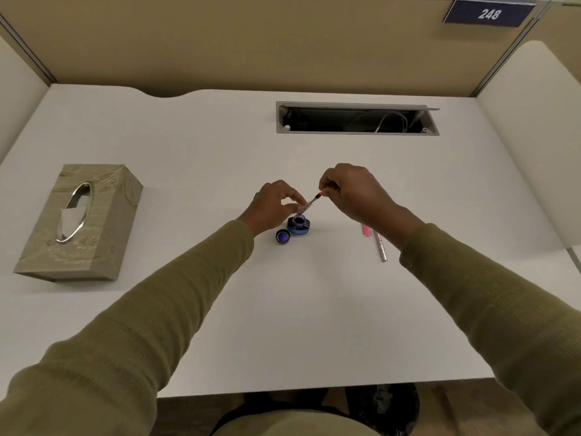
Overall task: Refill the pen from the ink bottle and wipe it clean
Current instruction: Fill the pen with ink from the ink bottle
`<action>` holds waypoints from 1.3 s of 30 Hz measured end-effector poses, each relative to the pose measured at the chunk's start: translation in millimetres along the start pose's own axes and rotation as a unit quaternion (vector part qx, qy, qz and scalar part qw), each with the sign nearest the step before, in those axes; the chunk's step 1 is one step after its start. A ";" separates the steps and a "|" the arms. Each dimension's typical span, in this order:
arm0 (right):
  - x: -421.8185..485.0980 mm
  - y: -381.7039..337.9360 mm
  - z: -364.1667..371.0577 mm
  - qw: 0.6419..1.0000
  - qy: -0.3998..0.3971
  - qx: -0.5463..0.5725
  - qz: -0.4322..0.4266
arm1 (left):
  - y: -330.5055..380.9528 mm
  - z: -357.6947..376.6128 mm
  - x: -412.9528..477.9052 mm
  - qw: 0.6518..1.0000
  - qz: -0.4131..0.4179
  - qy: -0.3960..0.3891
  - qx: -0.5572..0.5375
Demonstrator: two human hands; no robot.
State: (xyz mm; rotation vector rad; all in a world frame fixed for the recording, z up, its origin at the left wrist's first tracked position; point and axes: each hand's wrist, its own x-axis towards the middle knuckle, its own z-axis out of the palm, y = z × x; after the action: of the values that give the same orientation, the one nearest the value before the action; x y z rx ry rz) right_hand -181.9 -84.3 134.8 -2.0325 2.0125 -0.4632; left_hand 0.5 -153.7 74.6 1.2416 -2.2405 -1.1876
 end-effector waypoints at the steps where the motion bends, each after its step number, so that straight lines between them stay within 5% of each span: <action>1: 1.8 -0.2 -0.2 1.000 -0.004 -0.003 -0.001 | 0.2 0.2 0.4 1.000 0.002 -0.004 -0.004; 39: 23.8 -1.4 15.7 0.998 -0.065 0.020 -0.005 | -23.8 22.0 -3.0 0.994 -0.031 0.003 -0.104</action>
State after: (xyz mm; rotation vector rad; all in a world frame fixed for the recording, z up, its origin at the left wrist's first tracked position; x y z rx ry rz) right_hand -174.6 -108.8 122.1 -1.9956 1.9025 -0.3608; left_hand 1.9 -146.5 42.9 1.2368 -2.0258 -1.3986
